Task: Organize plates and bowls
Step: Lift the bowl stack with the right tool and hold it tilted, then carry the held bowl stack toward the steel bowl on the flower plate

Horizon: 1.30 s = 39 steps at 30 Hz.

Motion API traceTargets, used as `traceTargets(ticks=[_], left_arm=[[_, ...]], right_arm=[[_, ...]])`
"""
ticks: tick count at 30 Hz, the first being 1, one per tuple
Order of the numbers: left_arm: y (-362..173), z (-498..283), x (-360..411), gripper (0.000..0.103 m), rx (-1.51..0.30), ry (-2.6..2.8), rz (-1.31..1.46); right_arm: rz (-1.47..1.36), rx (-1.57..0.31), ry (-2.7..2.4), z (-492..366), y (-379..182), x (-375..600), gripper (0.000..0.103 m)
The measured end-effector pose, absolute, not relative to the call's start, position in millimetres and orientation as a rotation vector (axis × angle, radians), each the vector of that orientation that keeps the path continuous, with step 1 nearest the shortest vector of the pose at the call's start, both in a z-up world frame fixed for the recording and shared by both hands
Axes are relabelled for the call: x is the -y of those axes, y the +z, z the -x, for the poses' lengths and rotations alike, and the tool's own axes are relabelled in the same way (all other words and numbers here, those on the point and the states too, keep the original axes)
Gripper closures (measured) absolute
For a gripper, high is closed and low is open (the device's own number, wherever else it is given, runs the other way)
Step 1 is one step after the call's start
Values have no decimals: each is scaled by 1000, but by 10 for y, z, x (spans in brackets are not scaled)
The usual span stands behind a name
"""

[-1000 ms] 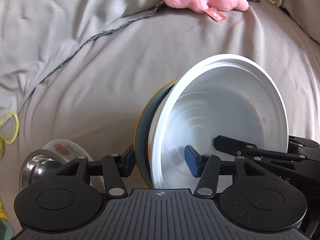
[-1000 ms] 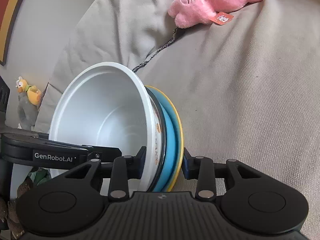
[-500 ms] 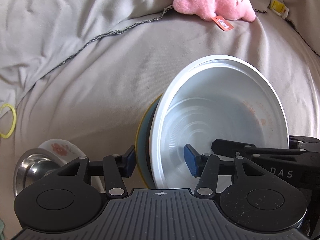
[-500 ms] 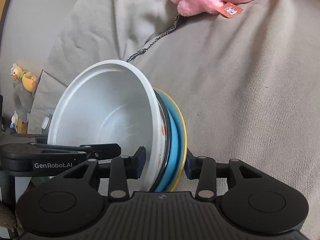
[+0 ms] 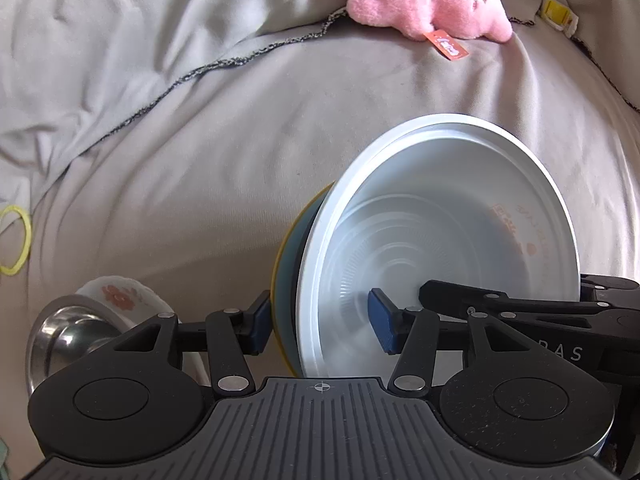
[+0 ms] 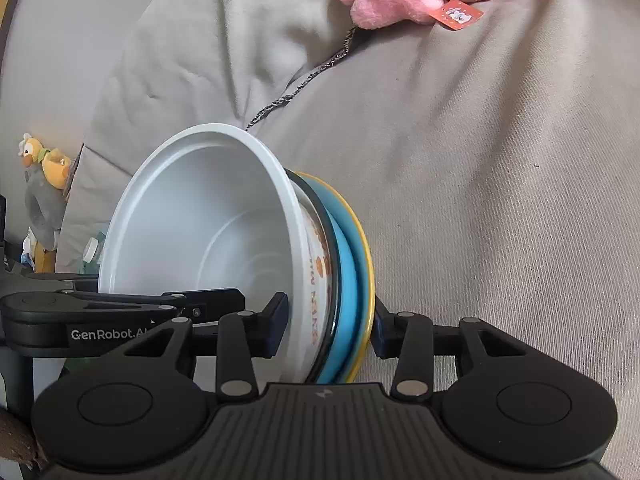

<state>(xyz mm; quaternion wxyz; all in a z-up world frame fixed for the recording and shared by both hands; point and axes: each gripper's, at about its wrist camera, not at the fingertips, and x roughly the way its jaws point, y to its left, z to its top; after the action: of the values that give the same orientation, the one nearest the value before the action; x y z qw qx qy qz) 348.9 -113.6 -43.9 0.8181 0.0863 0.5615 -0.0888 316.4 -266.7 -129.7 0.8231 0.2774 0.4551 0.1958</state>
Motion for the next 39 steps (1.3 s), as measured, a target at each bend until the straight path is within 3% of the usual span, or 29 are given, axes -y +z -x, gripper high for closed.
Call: traceTargets(ticks=[12,23,39], left_arm=[[-411,-3470,1135,51,-1184,-193,-199],[-363,-3433,1227,52,-1150,-170,-269],[-385,-3471,1199,52,-1154,-150,-254]], right_arm=[[-473,-892,334,-3118,-1070,2629,56],[-605,-995,433,-3194,-1335,2694,56],[-590,-1001,399,-3214,-1282,2612,57]])
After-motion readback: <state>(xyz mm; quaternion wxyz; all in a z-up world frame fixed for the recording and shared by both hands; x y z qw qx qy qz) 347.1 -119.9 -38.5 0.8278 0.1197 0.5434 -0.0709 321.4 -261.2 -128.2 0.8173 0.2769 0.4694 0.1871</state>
